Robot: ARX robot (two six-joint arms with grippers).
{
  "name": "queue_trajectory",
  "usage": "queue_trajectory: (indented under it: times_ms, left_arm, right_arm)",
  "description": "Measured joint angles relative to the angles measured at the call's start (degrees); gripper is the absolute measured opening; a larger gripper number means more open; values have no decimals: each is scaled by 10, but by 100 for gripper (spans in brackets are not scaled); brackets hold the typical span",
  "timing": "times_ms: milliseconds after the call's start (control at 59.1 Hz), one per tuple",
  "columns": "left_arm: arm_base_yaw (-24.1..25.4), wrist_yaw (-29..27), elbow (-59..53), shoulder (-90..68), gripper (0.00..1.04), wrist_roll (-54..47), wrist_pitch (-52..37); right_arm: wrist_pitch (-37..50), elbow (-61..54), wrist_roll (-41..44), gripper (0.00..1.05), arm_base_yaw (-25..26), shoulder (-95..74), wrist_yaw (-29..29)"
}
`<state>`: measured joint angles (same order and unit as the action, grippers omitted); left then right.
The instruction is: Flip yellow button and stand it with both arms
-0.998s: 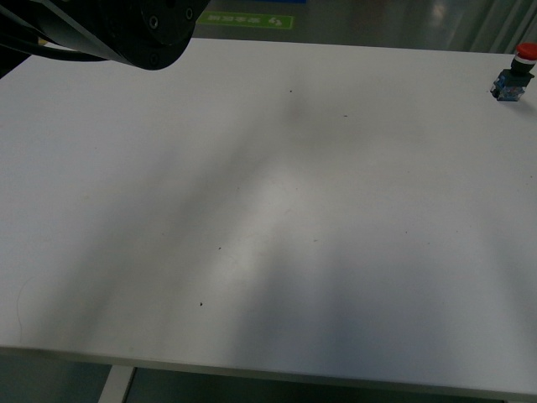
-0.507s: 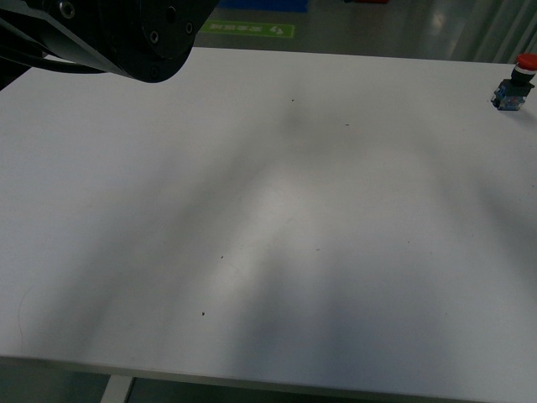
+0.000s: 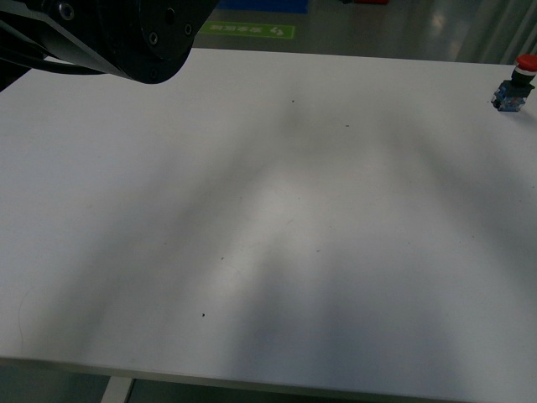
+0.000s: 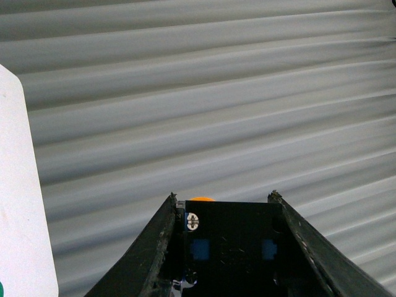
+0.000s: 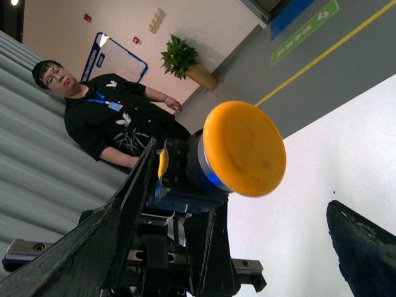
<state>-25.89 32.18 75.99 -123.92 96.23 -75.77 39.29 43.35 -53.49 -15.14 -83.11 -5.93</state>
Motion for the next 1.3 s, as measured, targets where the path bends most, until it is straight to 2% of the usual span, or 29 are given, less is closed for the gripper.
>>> queue_trajectory:
  times_ms: [473, 1133, 1218, 1302]
  left_arm:
    - [0, 0, 0, 0, 36, 0, 0]
    - [0, 0, 0, 0, 36, 1, 0]
    - [0, 0, 0, 0, 36, 1, 0]
    - [0, 0, 0, 0, 36, 1, 0]
  right_arm:
    - [-49, 54, -26, 97, -1, -24, -20]
    - [-62, 69, -66, 97, 10, -37, -23]
    - [-62, 69, -68, 86, 10, -37, -24]
    - [-62, 69, -70, 65, 10, -37, -24]
